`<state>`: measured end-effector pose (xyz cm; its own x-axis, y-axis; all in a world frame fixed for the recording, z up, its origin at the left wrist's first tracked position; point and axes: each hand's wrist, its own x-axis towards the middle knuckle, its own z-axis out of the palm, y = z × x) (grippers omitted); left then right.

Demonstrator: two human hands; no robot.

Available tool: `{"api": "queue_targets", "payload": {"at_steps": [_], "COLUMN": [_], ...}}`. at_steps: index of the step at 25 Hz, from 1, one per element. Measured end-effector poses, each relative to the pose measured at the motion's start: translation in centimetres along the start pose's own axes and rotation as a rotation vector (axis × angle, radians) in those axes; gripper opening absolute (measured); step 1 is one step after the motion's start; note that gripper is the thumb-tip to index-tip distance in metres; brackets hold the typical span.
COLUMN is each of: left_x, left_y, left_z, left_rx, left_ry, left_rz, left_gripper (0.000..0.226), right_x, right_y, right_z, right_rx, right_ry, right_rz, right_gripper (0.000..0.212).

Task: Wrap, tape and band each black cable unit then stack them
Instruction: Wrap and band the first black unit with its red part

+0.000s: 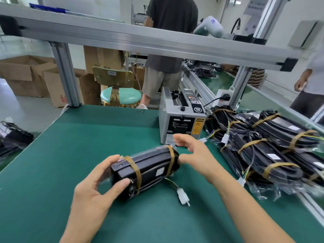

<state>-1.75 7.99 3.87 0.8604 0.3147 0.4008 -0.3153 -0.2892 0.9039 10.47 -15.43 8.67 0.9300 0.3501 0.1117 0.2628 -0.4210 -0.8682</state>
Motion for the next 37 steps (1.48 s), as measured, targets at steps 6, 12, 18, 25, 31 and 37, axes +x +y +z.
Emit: {"api": "queue_targets", "payload": {"at_steps": [6,12,18,25,31,37], "left_x": [-1.5,-1.4,-1.7,-2.2,-2.8,-3.6], "left_y": [0.0,0.3,0.6,1.2,1.5,2.1], "left_z": [2.1,1.9,2.1,2.4,3.1,3.8], "left_rx": [0.047,0.041,0.033,0.073,0.039,0.099], "left_ry": [0.063,0.064,0.059,0.09,0.129,0.173], "left_rz": [0.091,0.1,0.122,0.125,0.121,0.142], "left_gripper": [0.058,0.055,0.053,0.06,0.052,0.062], "right_x": [4.5,8.0,9.4,6.1,-6.2,-8.6], "right_y": [1.4,0.9,0.3,-3.3,-8.5,-6.8], "right_z": [-0.7,0.7,1.1,1.2,5.3,9.0], "right_rx": [0.348,0.453,0.542,0.767,0.605,0.372], "right_ry": [0.547,0.705,0.797,0.688,0.169,0.256], "right_rz": [0.366,0.503,0.601,0.609,0.164,0.135], "right_gripper": [0.016,0.01,0.026,0.023,0.006,0.007]}}
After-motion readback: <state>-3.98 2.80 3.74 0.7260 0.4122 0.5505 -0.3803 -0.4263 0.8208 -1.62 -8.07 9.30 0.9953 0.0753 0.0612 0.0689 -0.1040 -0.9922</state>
